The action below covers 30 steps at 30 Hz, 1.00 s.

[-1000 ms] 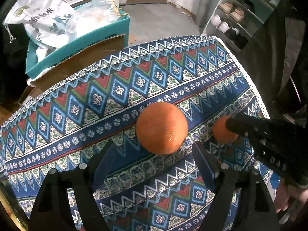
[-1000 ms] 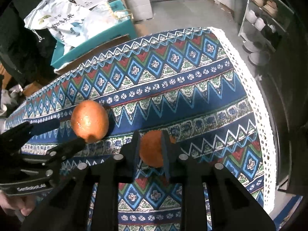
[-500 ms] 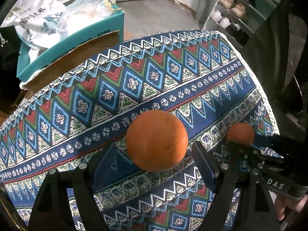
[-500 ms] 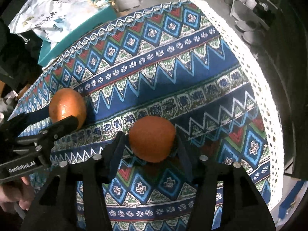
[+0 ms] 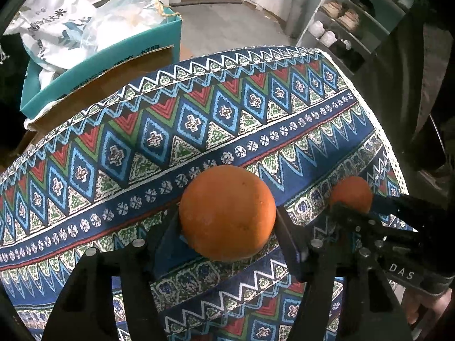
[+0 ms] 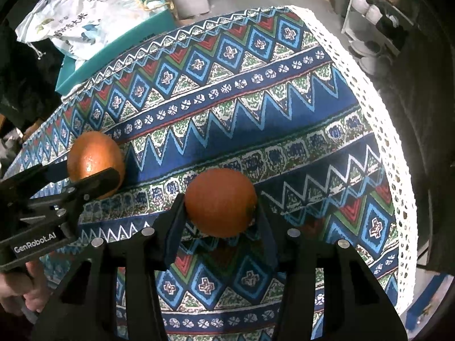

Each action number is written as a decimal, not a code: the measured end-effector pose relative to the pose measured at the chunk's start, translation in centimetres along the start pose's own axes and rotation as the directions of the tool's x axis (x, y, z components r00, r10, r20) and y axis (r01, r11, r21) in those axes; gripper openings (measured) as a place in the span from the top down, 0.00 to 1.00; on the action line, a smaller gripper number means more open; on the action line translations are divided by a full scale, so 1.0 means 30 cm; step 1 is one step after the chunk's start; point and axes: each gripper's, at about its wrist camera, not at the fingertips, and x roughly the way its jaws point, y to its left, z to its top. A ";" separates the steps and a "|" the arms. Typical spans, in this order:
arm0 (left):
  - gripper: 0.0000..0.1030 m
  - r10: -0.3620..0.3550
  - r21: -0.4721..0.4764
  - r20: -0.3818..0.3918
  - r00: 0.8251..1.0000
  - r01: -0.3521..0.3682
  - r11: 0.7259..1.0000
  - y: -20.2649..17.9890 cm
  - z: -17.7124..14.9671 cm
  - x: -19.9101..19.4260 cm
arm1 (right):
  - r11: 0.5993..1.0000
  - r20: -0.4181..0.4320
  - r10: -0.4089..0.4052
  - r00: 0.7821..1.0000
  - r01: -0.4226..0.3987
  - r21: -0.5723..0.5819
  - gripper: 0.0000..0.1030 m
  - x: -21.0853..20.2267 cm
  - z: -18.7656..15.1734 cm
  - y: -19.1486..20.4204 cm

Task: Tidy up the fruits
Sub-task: 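Lift and carry both oranges over the glass bowl with both tools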

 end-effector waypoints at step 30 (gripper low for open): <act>0.36 0.098 -0.070 0.131 0.986 -0.089 0.994 0.188 -0.164 -0.380 | 0.981 0.169 0.065 0.983 -0.031 -0.193 0.54 -0.261 0.015 0.256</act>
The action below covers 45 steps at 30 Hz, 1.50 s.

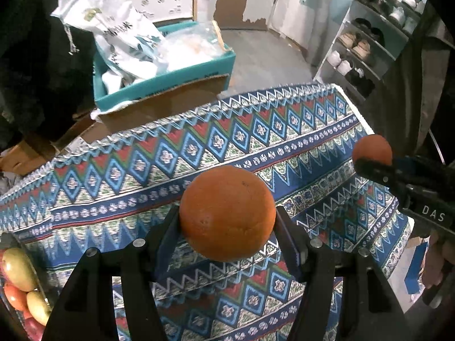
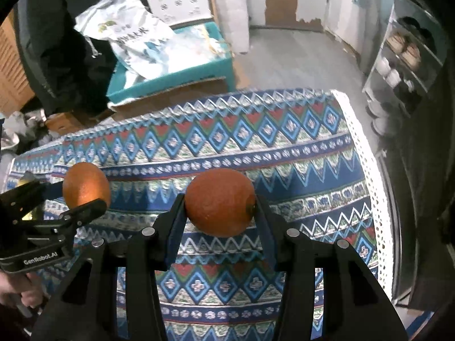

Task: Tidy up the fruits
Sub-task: 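Lift and carry both oranges over the glass bowl with both tools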

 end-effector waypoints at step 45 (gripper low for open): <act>0.36 0.211 -0.333 0.110 0.971 -0.164 0.929 0.642 -0.318 -0.507 | 0.874 -0.084 0.300 0.950 -0.310 -0.374 0.54 -0.034 0.054 0.951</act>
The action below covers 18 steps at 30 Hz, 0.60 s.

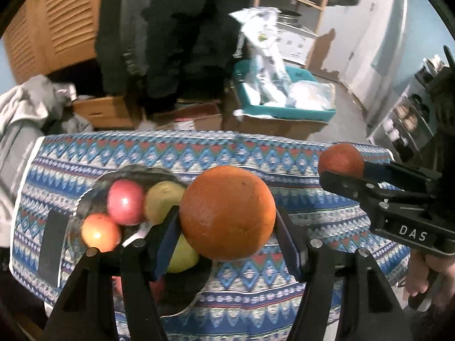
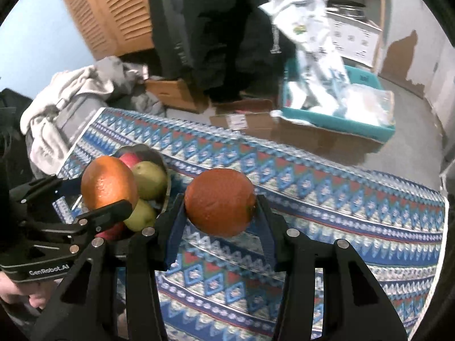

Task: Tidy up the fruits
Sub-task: 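Lift and carry both oranges over the glass bowl with both tools, then open both tools to drop the two oranges into the bowl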

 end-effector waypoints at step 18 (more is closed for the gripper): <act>0.36 0.064 -0.189 -0.048 0.997 -0.072 0.979 0.344 -0.067 0.054 | 0.994 -0.142 0.067 0.988 -0.079 -0.082 0.54 0.263 0.022 0.234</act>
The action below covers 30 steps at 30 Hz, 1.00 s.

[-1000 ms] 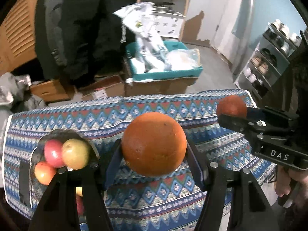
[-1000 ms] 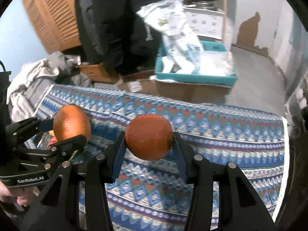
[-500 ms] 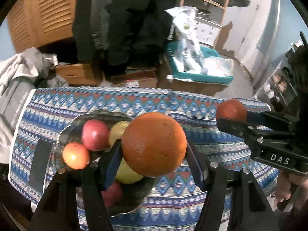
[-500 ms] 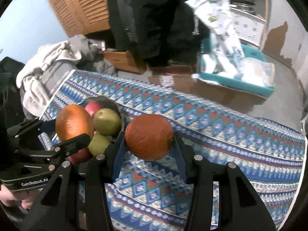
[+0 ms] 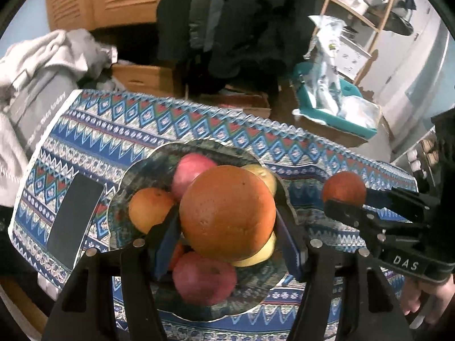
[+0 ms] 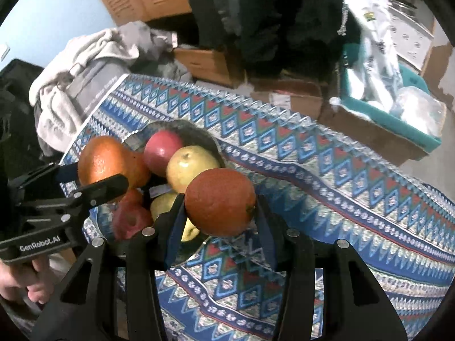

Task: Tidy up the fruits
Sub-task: 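Open both tools to drop the two oranges into the bowl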

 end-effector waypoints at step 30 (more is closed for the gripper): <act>0.31 0.022 -0.045 -0.103 0.994 -0.027 0.999 0.081 -0.021 0.118 | 1.000 -0.085 0.024 0.996 -0.023 0.007 0.45 0.157 0.003 0.045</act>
